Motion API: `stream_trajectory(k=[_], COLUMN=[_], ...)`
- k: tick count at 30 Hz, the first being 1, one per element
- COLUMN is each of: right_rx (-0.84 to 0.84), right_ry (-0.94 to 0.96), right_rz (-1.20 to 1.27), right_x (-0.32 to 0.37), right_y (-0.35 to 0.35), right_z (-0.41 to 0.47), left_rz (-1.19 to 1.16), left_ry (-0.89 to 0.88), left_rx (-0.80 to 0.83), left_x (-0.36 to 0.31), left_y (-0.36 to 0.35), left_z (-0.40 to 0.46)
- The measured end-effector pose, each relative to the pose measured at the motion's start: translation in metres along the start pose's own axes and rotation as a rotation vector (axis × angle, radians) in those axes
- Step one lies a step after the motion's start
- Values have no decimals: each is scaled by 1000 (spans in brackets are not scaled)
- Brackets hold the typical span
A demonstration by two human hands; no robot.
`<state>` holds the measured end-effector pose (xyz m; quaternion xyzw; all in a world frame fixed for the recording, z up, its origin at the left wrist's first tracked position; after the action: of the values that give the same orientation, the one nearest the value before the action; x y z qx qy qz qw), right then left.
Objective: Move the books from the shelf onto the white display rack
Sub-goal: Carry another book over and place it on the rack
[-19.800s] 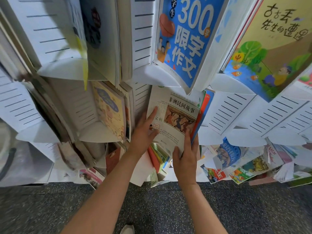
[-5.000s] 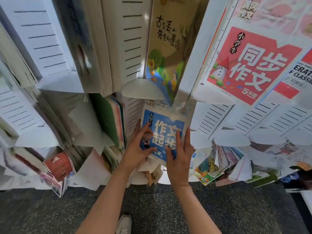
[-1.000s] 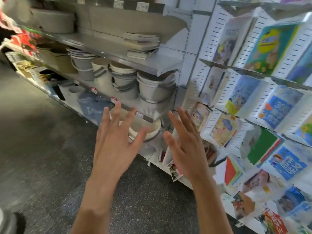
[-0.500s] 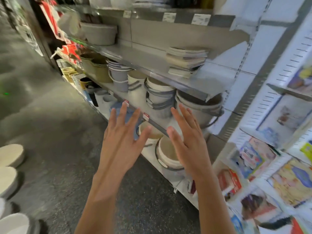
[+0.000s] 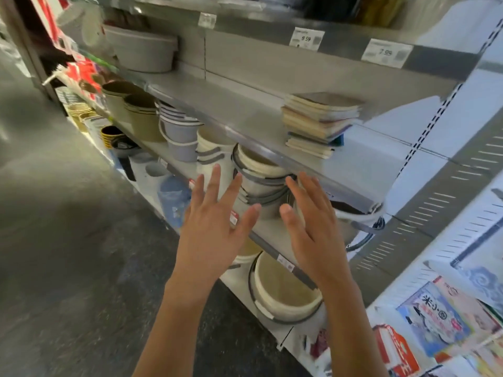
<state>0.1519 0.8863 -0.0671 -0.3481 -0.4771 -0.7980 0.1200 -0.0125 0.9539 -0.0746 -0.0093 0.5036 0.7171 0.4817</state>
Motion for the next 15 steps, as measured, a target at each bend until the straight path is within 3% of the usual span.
stream_trajectory(k=[15], right_rx=[-369], right_ry=[-243], right_rz=[54], right_x=[39], right_y=[-56], right_z=[120], left_rz=[-163], left_ry=[-301], left_rx=[148], left_x=[94], left_y=[-16], left_z=[178])
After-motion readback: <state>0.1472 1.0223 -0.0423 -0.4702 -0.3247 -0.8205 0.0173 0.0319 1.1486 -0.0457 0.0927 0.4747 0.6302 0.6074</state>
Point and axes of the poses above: each hand's wrist, its own z-axis towards the middle knuckle, its own y-axis out of the back of the hand, x = y × z, the point moved 7 cm from there along z, towards the middle knuckle, and after that the axes turned 12 degrees about -y, right-handed, at the moved point
